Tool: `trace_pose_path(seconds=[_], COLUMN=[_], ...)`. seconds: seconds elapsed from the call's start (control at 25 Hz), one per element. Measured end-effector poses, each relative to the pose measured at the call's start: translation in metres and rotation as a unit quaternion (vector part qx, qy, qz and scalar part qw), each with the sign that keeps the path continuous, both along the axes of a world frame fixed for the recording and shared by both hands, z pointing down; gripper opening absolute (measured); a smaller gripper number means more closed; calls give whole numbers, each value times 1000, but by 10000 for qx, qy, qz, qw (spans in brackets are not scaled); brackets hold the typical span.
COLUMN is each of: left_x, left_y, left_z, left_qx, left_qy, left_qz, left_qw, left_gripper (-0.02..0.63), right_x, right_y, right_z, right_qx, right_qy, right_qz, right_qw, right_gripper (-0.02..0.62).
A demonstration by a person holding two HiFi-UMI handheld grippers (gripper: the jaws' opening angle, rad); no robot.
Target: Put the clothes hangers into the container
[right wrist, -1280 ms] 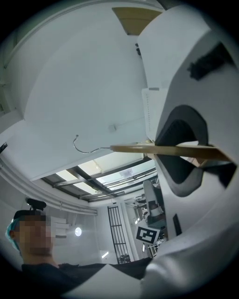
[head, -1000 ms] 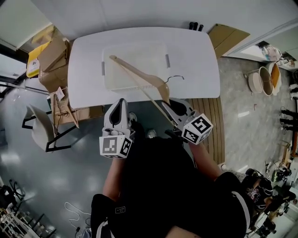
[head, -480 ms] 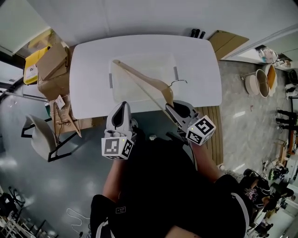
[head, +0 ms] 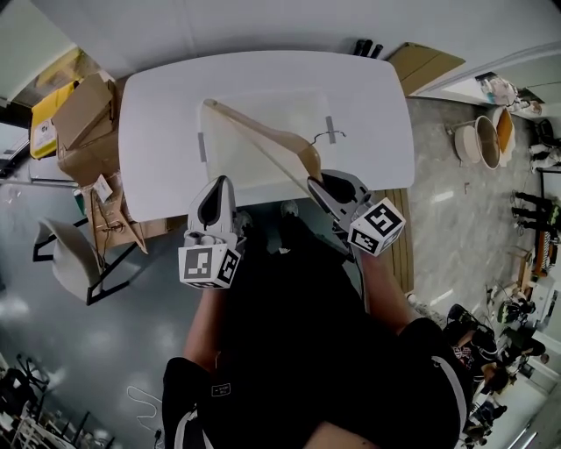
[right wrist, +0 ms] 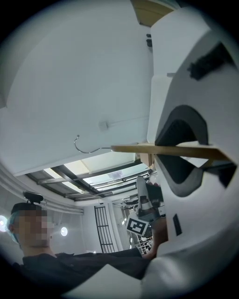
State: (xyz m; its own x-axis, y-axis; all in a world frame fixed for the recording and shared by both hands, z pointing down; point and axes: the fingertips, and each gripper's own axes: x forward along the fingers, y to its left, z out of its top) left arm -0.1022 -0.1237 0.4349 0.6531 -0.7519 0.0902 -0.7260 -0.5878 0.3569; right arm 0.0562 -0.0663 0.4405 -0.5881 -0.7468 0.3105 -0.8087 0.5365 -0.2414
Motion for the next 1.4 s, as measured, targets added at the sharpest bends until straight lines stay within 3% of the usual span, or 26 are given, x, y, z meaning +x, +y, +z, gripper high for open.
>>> trace_pose_path(seconds=[0.64,1.4], left_x=[21,35], left_y=[-26,-32], left_z=[2,15], left_qx=[-20,-91], left_qy=[-155,-330], left_qz=[-782,-737], left_qw=[9968,9967], left_gripper=[3,3], right_x=[24,26], right_y=[-46,-61], right_z=[21,63], right_qx=[-192,-753], right_qy=[113,725], right_qz=[-641,-762], right_qw=[9977,9916], right_gripper=[61,61])
